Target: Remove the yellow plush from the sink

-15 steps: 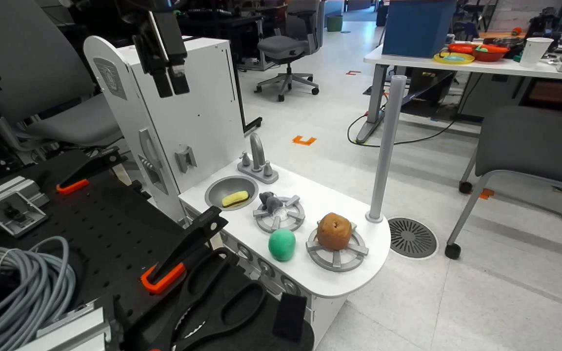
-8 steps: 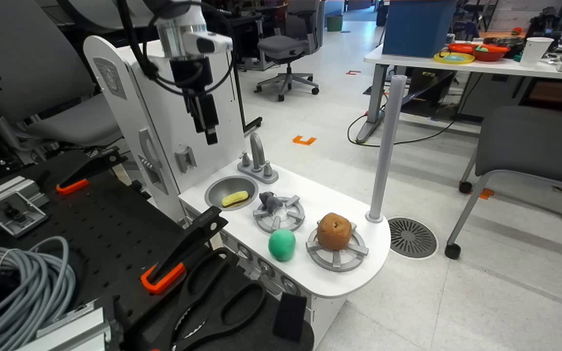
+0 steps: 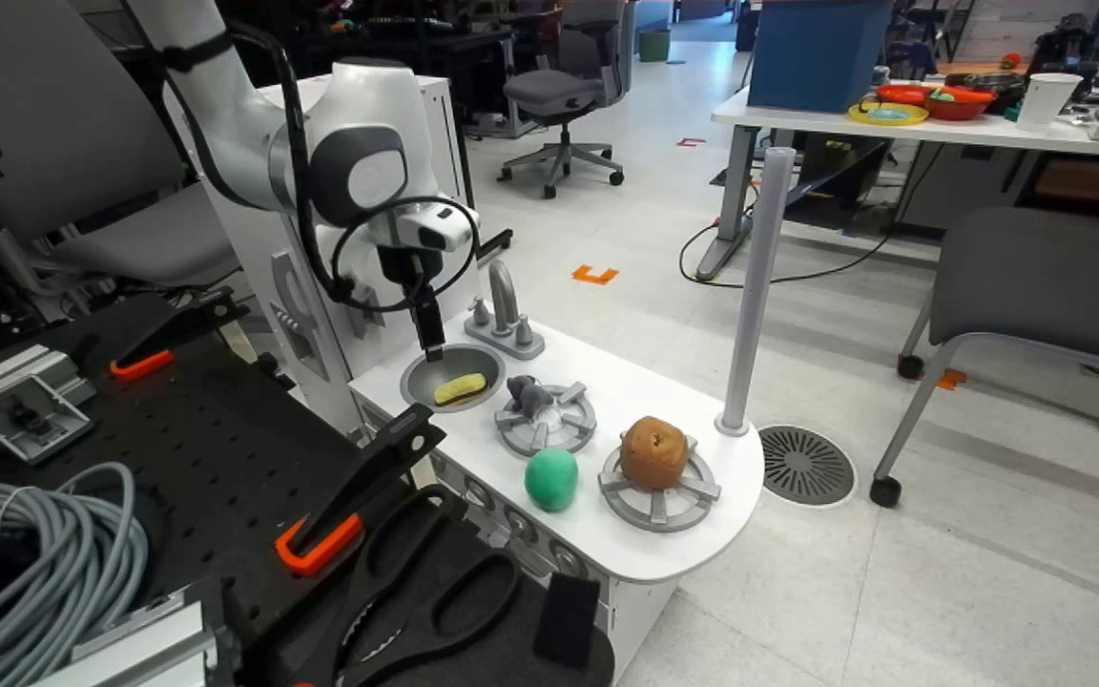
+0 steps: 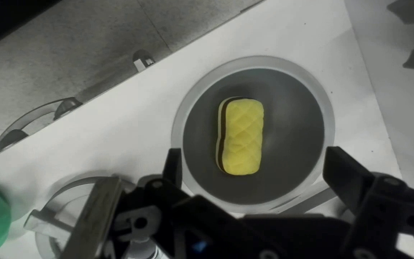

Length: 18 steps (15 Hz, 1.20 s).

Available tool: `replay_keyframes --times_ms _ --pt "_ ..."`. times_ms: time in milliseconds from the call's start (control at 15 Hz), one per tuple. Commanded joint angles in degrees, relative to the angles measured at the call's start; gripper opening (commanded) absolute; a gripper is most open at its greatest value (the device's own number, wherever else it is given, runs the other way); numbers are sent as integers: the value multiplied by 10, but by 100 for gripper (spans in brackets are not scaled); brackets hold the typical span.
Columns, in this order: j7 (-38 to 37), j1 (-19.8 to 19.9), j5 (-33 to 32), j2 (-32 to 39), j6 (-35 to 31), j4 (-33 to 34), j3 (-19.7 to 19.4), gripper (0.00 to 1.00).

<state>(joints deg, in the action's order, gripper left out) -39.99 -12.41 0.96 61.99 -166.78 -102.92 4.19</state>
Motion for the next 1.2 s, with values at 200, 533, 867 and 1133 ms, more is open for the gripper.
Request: replay_keyframes --times_ms 200,533,867,1133 --pt "49 -33 69 146 -32 163 -9 100" --pt "50 -65 80 232 -30 263 -20 100" --pt "48 -97 79 236 -48 267 -49 100" --pt "30 -118 85 233 -36 253 -92 69"
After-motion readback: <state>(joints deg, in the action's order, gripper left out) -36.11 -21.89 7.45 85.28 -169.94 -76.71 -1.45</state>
